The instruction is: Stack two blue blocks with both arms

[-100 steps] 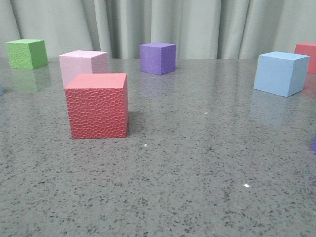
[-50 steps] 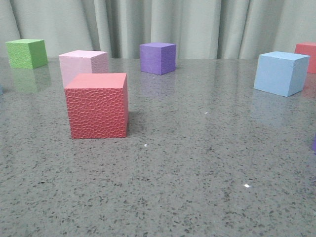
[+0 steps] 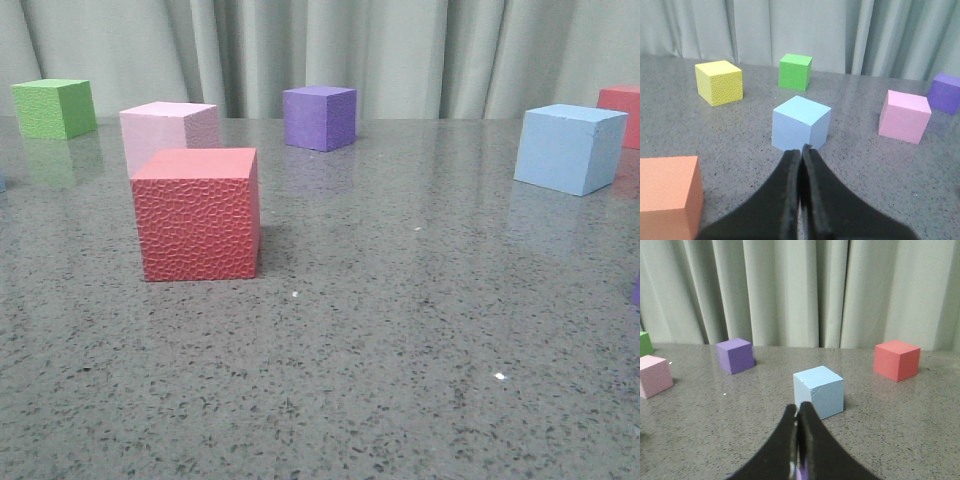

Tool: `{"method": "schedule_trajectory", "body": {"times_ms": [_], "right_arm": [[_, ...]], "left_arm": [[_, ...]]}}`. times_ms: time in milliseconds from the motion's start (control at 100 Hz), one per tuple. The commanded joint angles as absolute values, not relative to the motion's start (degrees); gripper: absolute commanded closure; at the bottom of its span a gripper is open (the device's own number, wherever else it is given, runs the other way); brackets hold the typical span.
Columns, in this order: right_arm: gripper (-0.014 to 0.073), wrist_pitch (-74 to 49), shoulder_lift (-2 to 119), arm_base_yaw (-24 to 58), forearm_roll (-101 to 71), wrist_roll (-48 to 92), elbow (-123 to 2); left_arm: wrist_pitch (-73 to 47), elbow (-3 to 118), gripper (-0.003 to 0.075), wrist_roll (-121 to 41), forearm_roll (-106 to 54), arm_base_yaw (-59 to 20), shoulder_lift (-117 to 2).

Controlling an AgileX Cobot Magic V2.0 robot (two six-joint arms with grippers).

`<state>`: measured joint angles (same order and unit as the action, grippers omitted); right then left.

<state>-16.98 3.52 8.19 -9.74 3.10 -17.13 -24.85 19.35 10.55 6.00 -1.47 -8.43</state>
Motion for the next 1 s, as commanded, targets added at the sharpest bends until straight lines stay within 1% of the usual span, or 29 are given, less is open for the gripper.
{"method": "schedule_trajectory", "body": {"times_ms": [0, 270, 460, 990], "right_arm": [[0.0715, -18.05, 7.19, 7.83, -10.2, 3.55, -23.24], [0.0715, -35.61, 16.95, 7.83, -11.01, 3.55, -38.04], [0.0715, -45.14, 22.91, 7.83, -11.12, 3.55, -46.05], [0.0715, -45.45, 24.48, 7.83, -11.12, 3.55, -46.32]], "left_arm": [[-27.8, 26.93, 0.0739, 10.59, 4.82, -1.32, -14.0], [-44.92, 43.52, 0.0739, 10.59, 3.98, -1.32, -27.03], [-51.67, 48.65, 0.0739, 10.59, 3.54, -1.32, -32.07], [-52.51, 48.73, 0.0738, 10.59, 3.4, -1.32, -32.79]]}}
